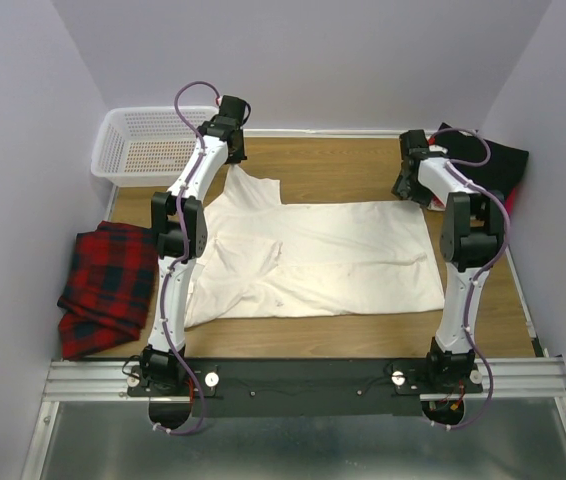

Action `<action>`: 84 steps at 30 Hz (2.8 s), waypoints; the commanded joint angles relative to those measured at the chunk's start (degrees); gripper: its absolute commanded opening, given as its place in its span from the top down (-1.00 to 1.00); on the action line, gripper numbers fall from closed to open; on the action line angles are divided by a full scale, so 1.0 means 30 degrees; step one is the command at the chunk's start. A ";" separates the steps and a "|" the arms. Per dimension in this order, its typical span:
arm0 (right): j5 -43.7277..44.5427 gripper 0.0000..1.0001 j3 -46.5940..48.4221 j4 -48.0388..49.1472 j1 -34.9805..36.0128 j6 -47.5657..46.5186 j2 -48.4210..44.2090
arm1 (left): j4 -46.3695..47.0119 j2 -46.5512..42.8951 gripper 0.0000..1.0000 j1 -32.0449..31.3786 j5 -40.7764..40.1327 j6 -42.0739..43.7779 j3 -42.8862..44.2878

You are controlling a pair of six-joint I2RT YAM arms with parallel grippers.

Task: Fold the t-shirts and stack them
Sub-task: Grap the side of the flattened tshirt furthest away from the robot with both arms, then fold the other side of the tshirt into a rectangle

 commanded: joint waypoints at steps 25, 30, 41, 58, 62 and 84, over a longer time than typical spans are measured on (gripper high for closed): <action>0.1569 0.99 0.0529 -0.0480 -0.0070 -0.0294 -0.0909 | 0.0339 -0.3085 1.00 0.0727 0.0423 0.0377 0.0926; 0.1218 0.99 0.0178 -0.0568 -0.0070 -0.0295 -0.1993 | 0.0340 -0.3935 1.00 0.0727 0.0862 0.0406 0.0167; 0.0106 0.99 -0.2516 -0.0627 -0.0041 -0.0266 -0.4922 | -0.0247 -0.7768 1.00 0.0640 0.0072 0.0201 -0.4577; -0.1477 0.99 -0.9401 -0.0715 -0.0012 0.1316 -0.9521 | 0.1569 -1.5624 1.00 0.0288 -0.1042 -0.1468 -1.8142; -0.1654 0.99 -1.0573 -0.0715 -0.0041 0.1668 -0.9846 | 0.2038 -1.6795 1.00 0.0259 -0.0515 -0.1878 -2.0456; -0.2327 0.01 -1.3710 -0.1769 -0.0011 0.2341 -1.3654 | 0.0899 -1.8702 0.21 0.0142 -0.2003 -0.5540 -2.5708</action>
